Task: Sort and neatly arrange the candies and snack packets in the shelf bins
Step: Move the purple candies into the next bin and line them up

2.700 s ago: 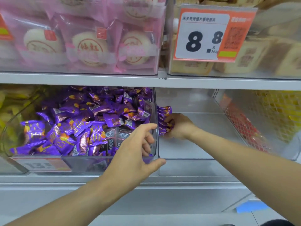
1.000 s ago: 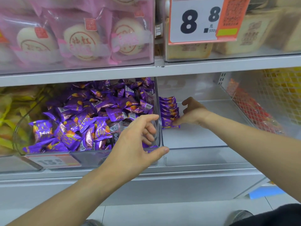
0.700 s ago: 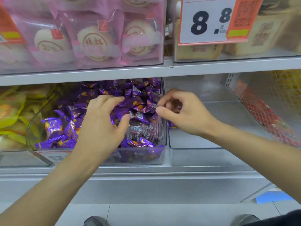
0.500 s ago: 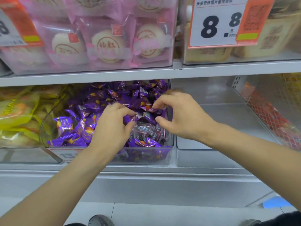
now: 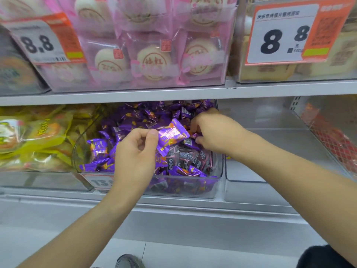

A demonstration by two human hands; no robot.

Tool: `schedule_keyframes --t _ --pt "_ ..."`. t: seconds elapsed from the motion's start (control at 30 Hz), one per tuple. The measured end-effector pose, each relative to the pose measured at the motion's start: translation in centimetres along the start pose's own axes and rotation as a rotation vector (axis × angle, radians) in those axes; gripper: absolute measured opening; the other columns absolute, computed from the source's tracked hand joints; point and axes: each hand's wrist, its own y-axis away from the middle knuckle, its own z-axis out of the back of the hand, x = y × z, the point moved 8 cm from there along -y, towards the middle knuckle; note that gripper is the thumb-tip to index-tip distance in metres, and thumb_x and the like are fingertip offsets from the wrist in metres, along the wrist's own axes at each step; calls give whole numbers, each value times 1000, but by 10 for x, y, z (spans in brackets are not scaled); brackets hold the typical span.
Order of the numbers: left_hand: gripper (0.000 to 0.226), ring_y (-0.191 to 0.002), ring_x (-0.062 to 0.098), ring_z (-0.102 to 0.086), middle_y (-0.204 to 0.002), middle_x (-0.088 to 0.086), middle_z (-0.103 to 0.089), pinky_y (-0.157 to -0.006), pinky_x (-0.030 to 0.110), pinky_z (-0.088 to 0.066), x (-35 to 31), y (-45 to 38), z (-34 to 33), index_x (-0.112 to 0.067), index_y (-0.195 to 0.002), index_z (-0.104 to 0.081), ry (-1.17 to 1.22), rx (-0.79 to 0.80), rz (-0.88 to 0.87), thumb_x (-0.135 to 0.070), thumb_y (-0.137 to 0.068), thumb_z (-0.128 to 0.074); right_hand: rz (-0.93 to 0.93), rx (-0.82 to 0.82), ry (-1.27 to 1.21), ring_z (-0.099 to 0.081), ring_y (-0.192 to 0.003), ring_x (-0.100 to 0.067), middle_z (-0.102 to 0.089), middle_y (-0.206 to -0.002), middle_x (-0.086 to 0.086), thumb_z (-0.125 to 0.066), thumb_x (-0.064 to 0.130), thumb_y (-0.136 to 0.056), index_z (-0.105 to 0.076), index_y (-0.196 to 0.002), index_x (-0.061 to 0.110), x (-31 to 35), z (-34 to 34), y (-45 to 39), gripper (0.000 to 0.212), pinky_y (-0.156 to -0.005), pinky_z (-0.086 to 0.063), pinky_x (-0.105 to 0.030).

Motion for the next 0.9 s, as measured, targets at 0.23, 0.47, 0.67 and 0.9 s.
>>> schedule_keyframes --t 0.23,0.47,0.67,0.9 --pt "38 -84 37 -74 -90 26 -73 -72 39 -62 20 26 -18 15 -113 -54 588 191 532 -21 -103 -50 9 -286 -294 -63 -79 -21 -73 -96 -3 -62 17 -89 -72 -105 18 4 31 24 19 -80 -53 -36" --pt "32 -97 33 -72 -101 22 -73 -74 40 -62 13 36 -31 10 -101 -66 672 374 612 -21 -96 -58 -200 -174 -949 -73 -67 -17 -69 -97 -9 -55 11 -99 -61 -108 17 3 35 72 12 -66 -60 -35" --pt "36 -82 29 -71 -98 22 -74 -80 34 -61 -1 45 -44 3 -114 -63 538 466 431 4 -79 -71 -506 -16 -1541 -71 -75 -27 -74 -88 -19 -70 11 -78 -62 -108 1 -2 24 115 34 -70 -62 -30" --pt "32 -66 30 -72 -83 25 -72 -58 28 -60 -20 63 -71 1 -111 -59 521 615 419 13 -81 -64 -482 -147 -1625 -73 -70 -39 -70 -86 -9 -68 11 -74 -53 -96 10 -16 30 150 27 -60 -62 -41"
